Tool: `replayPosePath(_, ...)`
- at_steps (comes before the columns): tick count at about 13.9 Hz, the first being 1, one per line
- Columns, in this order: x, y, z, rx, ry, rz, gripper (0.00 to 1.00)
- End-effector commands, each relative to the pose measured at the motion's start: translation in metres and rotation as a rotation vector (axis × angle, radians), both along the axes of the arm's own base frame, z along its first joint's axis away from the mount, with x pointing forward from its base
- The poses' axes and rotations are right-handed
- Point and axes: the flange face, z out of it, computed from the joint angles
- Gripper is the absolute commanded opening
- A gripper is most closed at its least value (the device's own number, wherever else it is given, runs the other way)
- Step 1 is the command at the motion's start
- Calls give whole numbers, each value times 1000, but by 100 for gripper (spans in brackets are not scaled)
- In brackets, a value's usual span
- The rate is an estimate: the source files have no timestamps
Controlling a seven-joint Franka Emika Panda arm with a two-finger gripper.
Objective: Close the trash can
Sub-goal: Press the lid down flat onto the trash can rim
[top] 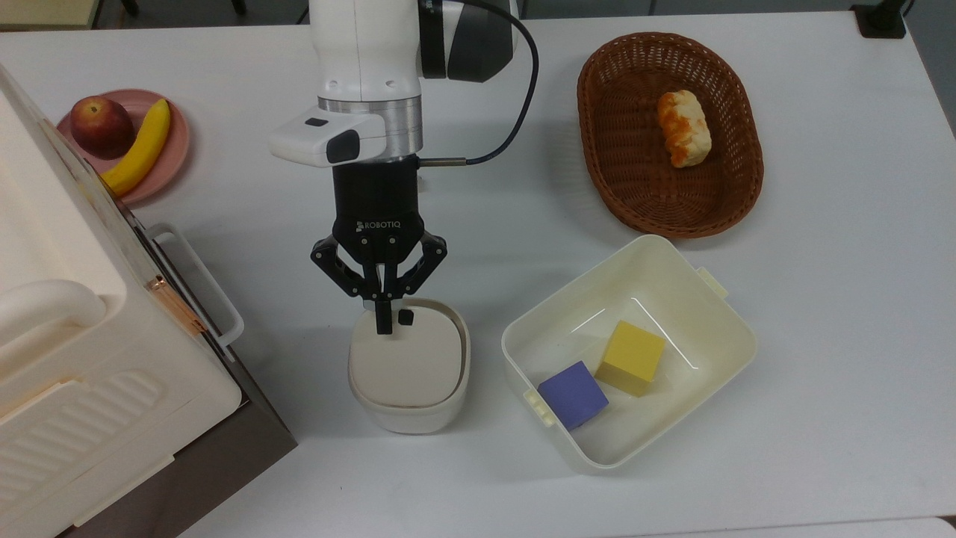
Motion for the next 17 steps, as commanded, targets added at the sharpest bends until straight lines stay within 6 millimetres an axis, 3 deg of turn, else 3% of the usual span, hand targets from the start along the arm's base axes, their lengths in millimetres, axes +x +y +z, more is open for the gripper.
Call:
replayPosePath(1,-27,3,-1,-18,33,15,0)
replayPosePath(10,-35,-1,-17,-17,70,10,0)
replayPosePath(17,-29,0,-47,-19,113,11,0)
